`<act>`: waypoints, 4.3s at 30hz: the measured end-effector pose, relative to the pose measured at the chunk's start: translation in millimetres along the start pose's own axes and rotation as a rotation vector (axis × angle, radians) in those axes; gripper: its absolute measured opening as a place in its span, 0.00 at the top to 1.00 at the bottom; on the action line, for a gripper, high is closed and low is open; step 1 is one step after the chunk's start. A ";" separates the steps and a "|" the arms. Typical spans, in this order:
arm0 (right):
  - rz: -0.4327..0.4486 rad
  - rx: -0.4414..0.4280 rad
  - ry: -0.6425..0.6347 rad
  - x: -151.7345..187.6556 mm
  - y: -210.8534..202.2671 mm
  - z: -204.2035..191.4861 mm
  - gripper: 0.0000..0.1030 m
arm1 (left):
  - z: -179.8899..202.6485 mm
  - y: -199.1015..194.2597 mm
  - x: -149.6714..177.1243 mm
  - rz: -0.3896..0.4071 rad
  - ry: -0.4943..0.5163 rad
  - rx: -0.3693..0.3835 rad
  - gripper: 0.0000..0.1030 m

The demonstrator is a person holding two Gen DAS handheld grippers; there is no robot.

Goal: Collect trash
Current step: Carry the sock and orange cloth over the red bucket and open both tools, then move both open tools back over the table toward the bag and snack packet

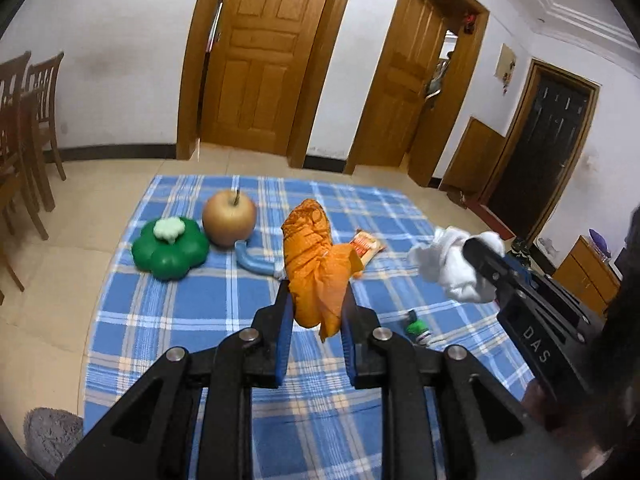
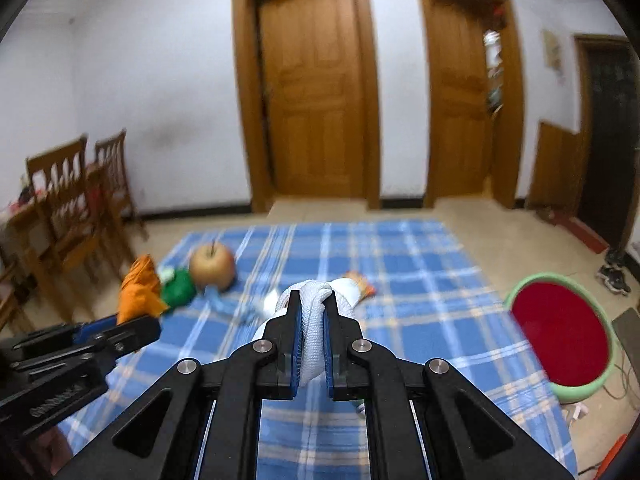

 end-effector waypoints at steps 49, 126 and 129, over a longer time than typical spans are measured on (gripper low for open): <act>0.288 0.547 0.080 33.0 -151.3 186.2 0.92 | 282.4 57.4 25.0 0.028 0.430 0.398 0.79; 0.189 0.451 0.171 0.3 -107.6 252.4 0.40 | 306.3 102.4 8.7 -0.088 0.437 0.393 0.49; 0.191 0.439 0.171 3.1 -120.5 238.3 0.40 | 301.0 86.3 13.2 -0.072 0.451 0.392 0.49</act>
Point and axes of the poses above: each gripper's, at about its wrist camera, not at the fingertips, and y roughly the way its jaws point, z to its right, x to its underside, the point moved 7 cm from there along y, roughly the way its jaws point, and after that the axes turned 5 degrees about x, right-handed, at the moved point
